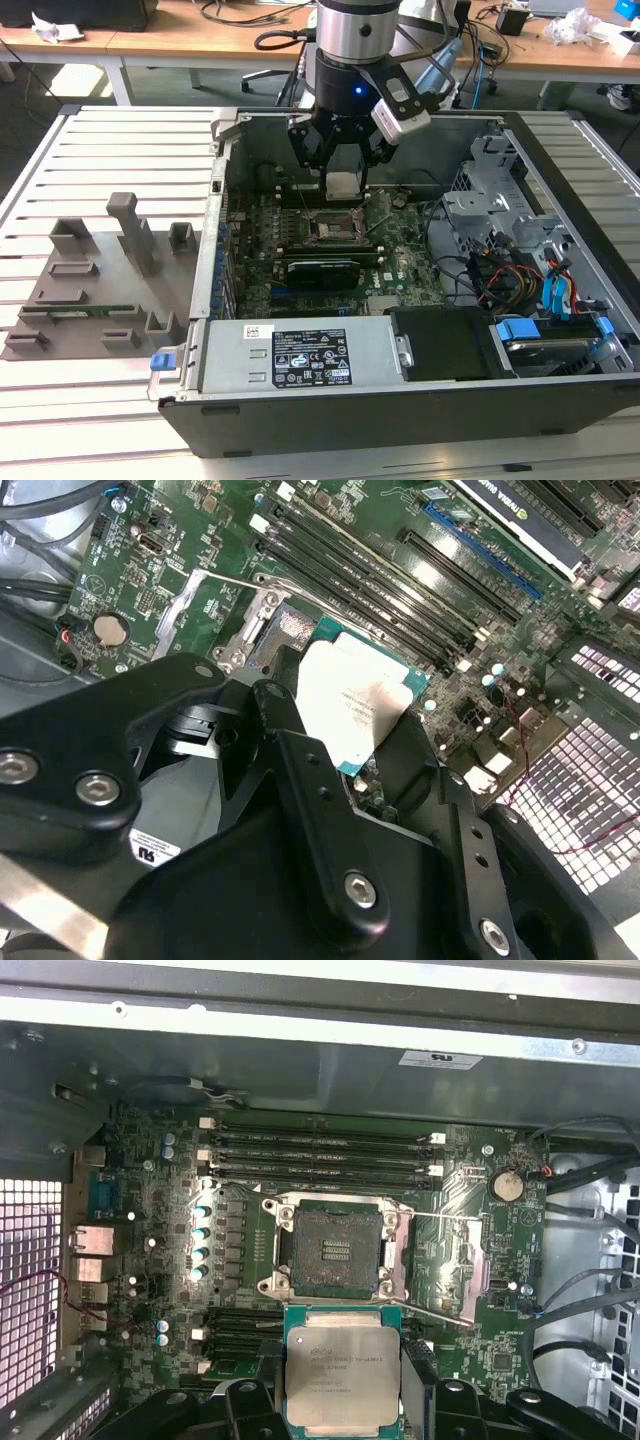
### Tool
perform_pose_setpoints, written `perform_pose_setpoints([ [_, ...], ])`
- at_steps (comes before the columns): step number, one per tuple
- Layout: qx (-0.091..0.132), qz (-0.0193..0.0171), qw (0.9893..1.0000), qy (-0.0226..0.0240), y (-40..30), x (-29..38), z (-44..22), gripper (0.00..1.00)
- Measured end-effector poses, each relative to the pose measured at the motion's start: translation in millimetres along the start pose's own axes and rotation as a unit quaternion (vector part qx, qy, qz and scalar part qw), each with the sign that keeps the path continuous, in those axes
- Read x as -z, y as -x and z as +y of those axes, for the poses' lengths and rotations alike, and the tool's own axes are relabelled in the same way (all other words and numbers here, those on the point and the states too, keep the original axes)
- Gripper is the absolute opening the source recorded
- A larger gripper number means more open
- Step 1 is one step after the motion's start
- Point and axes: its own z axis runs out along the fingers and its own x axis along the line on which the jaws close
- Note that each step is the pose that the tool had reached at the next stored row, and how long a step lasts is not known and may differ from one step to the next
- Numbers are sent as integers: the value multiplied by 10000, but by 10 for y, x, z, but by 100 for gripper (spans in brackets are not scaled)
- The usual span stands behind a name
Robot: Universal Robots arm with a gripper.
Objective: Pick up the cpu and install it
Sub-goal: 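Pick up the cpu and move it towards the insertion slot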
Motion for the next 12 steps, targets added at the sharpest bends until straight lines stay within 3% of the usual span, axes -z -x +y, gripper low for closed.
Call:
perform_pose_setpoints([
  [12, 0, 0, 10000, -4, -1, -100, 6, 55],
])
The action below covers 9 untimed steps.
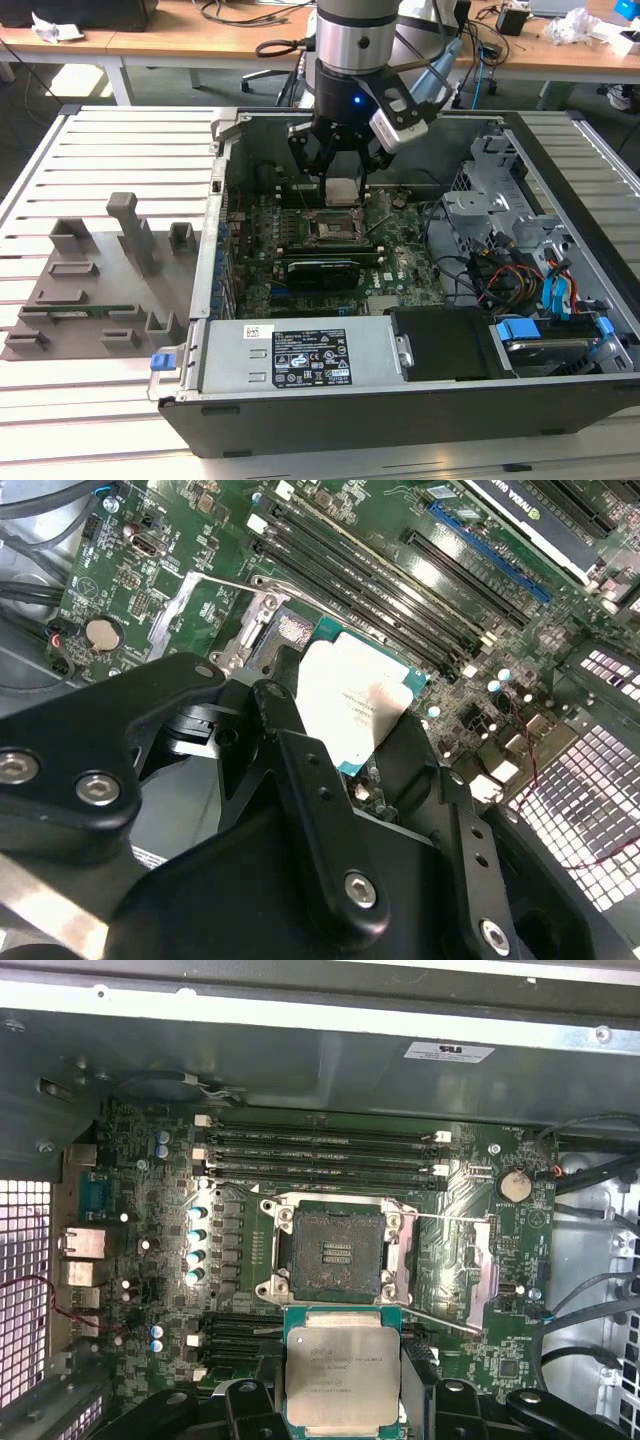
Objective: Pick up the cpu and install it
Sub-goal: 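Pick up the cpu and move it towards the insertion slot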
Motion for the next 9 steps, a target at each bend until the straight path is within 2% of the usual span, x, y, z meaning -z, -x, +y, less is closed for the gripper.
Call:
perform_pose_setpoints([
  [9, 0, 0, 10000, -1, -2, -94, 3, 55],
])
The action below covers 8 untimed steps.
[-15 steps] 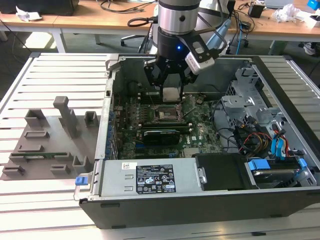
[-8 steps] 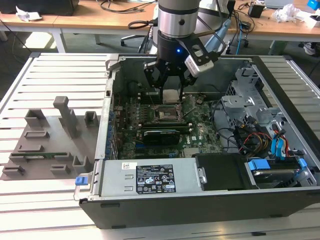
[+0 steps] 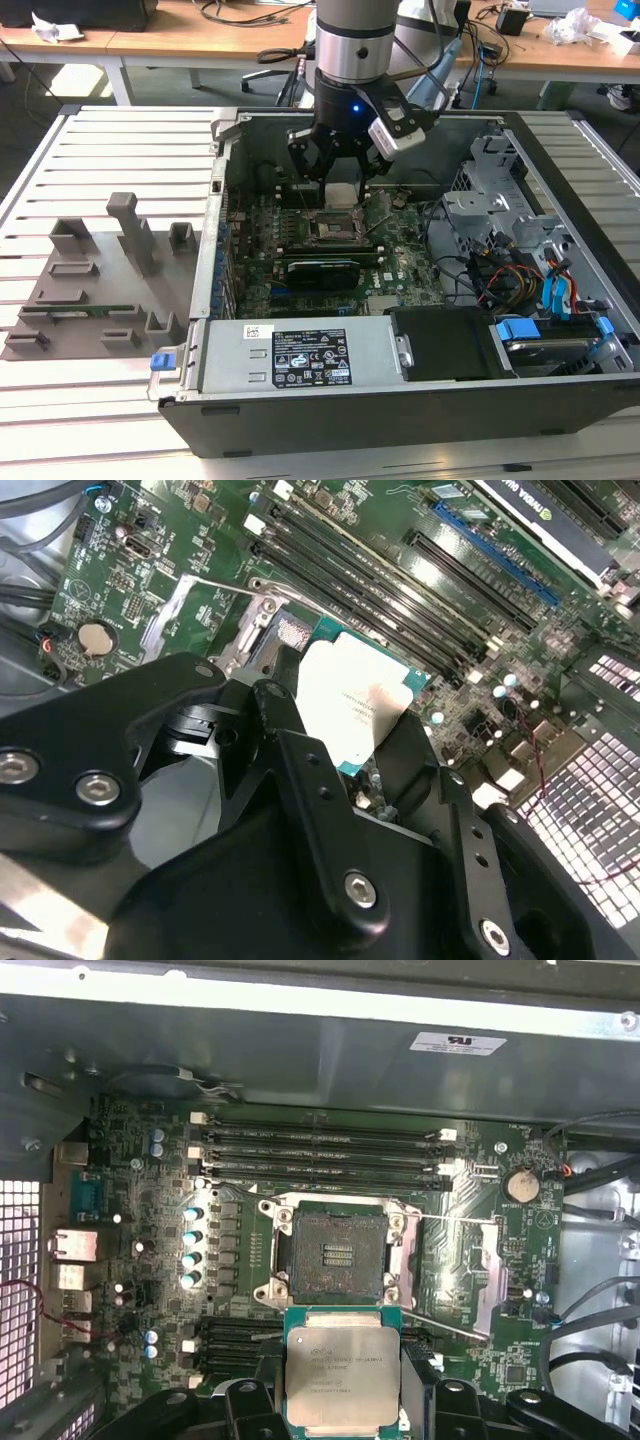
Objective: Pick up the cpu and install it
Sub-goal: 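Pick up the cpu and move it towards the insertion slot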
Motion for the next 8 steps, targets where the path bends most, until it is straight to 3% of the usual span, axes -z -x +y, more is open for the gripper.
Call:
perform_pose_setpoints([
  [8, 0, 0, 10000, -12, 7, -74, 33, 55],
])
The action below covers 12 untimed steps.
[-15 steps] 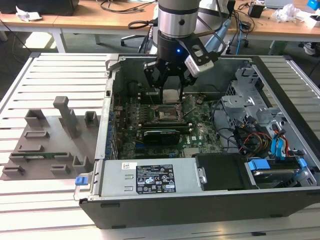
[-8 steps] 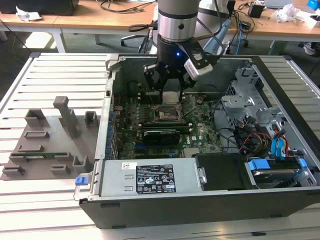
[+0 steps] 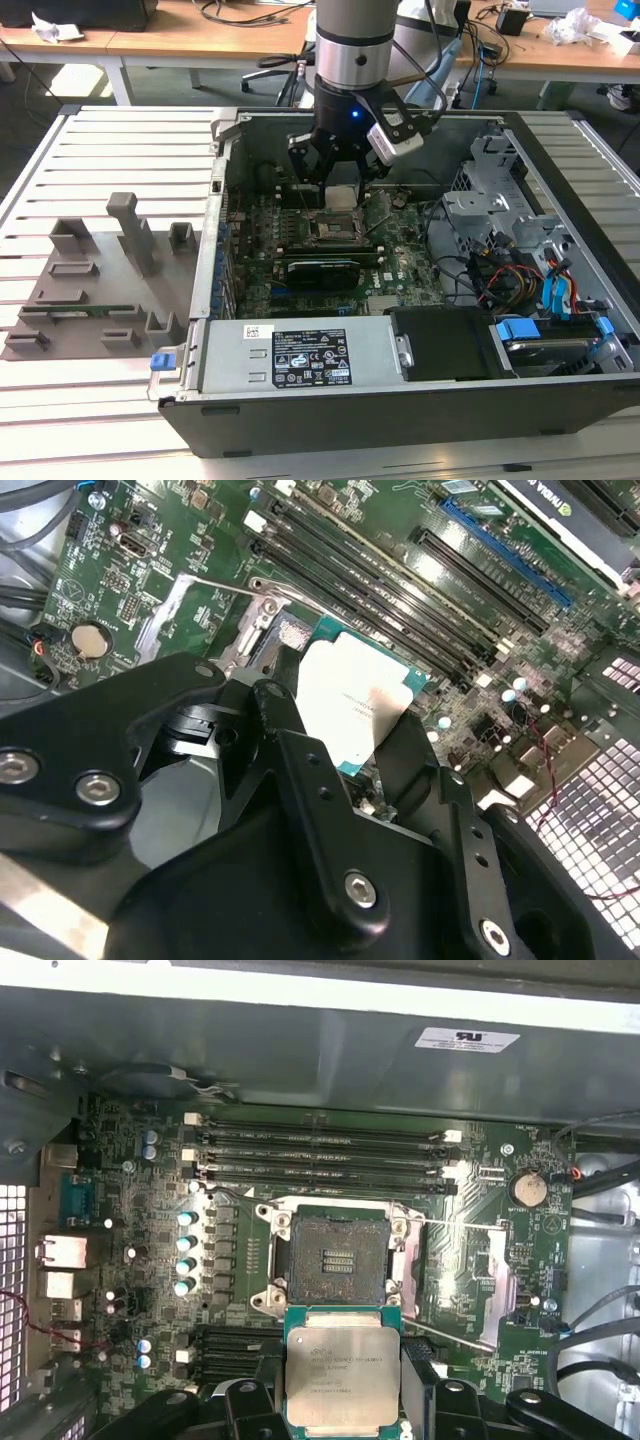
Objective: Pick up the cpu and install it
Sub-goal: 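Pick up the cpu and move it towards the insertion slot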
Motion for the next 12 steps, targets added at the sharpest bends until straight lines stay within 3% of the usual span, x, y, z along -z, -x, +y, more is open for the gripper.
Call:
perform_pose_setpoints([
  [4, 1, 2, 10000, -27, 10, -6, 31, 55],
  [12, 3, 4, 10000, -79, 56, -30, 172, 55],
])
